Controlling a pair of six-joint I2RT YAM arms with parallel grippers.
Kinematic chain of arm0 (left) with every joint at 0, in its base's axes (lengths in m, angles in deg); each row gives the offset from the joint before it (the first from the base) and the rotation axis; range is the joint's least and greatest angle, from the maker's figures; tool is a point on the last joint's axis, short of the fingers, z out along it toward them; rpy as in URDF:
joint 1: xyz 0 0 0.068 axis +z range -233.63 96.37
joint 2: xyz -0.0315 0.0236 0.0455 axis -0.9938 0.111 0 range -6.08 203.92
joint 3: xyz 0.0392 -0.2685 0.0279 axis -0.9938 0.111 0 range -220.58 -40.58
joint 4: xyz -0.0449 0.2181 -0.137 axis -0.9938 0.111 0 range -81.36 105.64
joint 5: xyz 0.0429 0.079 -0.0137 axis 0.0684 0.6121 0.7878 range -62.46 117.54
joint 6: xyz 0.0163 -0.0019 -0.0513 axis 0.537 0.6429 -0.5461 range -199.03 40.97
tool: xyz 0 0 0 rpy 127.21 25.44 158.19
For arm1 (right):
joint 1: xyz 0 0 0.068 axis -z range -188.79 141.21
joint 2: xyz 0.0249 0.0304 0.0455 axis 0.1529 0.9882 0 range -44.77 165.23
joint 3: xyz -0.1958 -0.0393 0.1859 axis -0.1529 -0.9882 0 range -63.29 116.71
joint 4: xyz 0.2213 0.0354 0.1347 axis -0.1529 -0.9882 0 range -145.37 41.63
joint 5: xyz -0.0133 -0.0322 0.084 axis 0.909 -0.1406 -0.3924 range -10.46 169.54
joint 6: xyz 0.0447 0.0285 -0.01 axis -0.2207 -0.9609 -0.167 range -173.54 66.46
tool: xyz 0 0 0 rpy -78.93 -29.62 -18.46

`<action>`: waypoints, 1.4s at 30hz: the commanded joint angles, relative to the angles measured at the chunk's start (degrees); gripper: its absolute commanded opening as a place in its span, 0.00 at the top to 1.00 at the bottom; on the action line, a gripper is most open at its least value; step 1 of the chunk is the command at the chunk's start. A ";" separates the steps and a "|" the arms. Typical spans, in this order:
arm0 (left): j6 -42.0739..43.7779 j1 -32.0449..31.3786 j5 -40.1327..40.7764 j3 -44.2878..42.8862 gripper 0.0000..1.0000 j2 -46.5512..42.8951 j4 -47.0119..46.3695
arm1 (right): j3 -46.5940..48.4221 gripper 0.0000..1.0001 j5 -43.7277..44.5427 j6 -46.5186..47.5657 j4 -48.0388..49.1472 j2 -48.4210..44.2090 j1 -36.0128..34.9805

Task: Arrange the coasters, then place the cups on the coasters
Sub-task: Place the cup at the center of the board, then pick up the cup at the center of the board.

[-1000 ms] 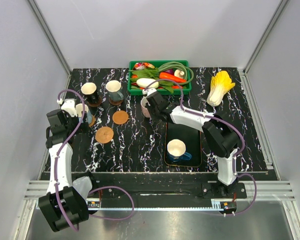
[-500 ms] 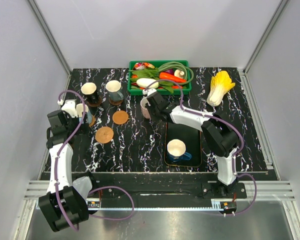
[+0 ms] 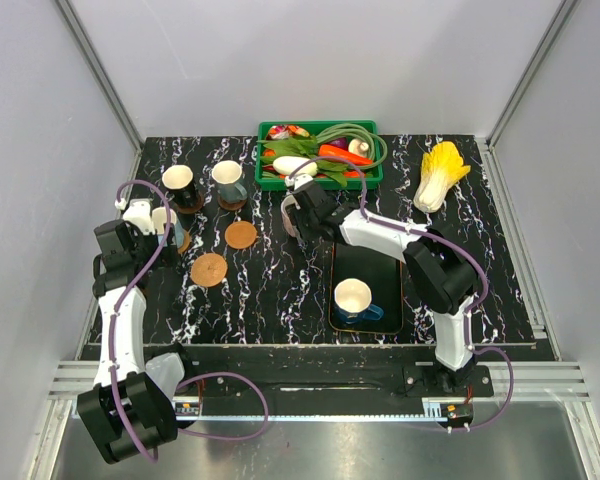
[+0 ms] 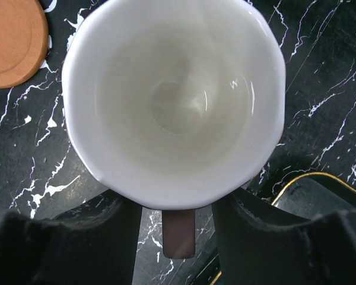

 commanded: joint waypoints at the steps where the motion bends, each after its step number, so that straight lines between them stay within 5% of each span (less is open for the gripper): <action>1: 0.49 0.34 -1.28 0.29 0.01 -0.24 -3.02 | 2.95 0.46 -1.43 -1.72 -2.69 -3.71 0.33; 42: 0.49 0.25 -1.72 0.29 0.01 0.12 -3.02 | 8.75 0.45 -3.54 0.56 -9.11 -4.41 -6.79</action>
